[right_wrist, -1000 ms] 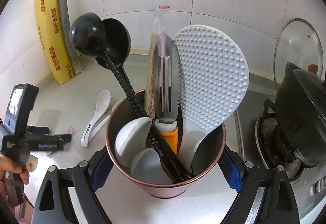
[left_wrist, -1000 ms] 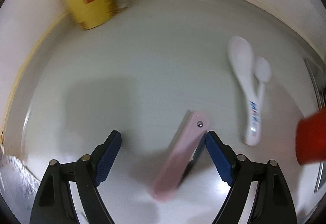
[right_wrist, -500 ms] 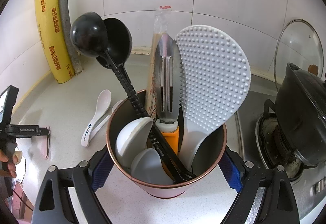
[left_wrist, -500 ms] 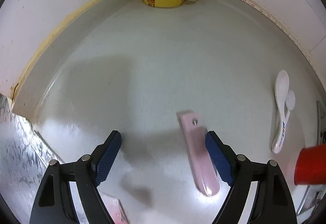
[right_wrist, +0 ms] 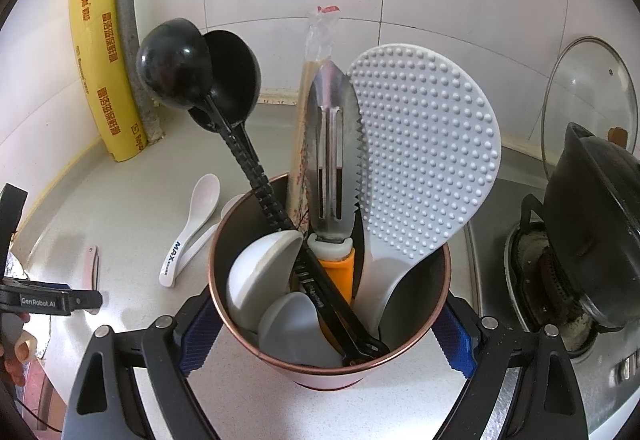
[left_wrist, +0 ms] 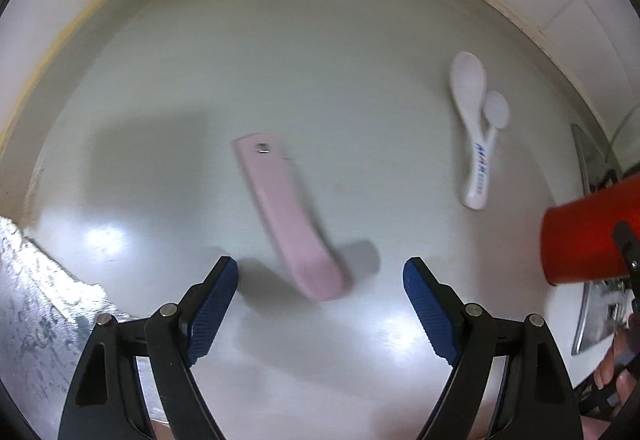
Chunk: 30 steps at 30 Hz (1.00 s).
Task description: Organize utensils
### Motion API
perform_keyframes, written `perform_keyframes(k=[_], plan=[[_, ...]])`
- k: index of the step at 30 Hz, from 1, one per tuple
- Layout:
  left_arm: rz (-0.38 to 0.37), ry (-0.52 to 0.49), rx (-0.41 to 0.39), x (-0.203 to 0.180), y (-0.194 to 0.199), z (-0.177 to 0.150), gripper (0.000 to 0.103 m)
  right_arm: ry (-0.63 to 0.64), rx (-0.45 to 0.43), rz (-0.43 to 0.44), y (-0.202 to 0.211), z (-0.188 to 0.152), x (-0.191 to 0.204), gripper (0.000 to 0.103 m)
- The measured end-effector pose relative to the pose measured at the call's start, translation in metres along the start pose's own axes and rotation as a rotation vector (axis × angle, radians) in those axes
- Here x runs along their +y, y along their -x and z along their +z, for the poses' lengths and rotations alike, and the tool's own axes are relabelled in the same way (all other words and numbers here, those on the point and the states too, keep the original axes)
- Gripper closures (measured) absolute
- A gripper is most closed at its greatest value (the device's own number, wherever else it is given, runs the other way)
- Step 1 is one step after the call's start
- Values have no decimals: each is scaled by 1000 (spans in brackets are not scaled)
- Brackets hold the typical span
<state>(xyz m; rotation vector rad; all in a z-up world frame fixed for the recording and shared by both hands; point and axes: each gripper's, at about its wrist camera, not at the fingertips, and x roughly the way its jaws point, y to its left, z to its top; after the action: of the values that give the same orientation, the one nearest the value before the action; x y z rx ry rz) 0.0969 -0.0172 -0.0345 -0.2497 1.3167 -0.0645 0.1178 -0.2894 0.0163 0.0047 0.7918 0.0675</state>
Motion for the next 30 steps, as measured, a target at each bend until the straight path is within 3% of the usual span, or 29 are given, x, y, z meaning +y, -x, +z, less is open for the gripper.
perform_keyframes(k=[3, 6, 10, 14, 20, 21, 30], plan=[[-58, -15, 3, -8, 0, 0, 18, -2, -1, 2, 0, 0, 0, 10], [-35, -22, -8, -9, 4, 2, 18, -3, -3, 2, -1, 0, 0, 10], [4, -28, -69, -1, 14, 39, 18, -5, -5, 1, 1, 0, -1, 10], [2, -52, -136, -20, 35, 53, 18, -9, -9, -1, 3, -1, -2, 10], [-22, -178, -181, -52, 37, 93, 18, -18, -9, -4, 4, -1, -6, 10], [-26, -202, -179, -54, 28, 113, 18, -17, -10, -3, 5, -1, -6, 10], [-19, -324, -90, -114, -24, 145, 18, -15, -9, -3, 5, -1, -5, 10]])
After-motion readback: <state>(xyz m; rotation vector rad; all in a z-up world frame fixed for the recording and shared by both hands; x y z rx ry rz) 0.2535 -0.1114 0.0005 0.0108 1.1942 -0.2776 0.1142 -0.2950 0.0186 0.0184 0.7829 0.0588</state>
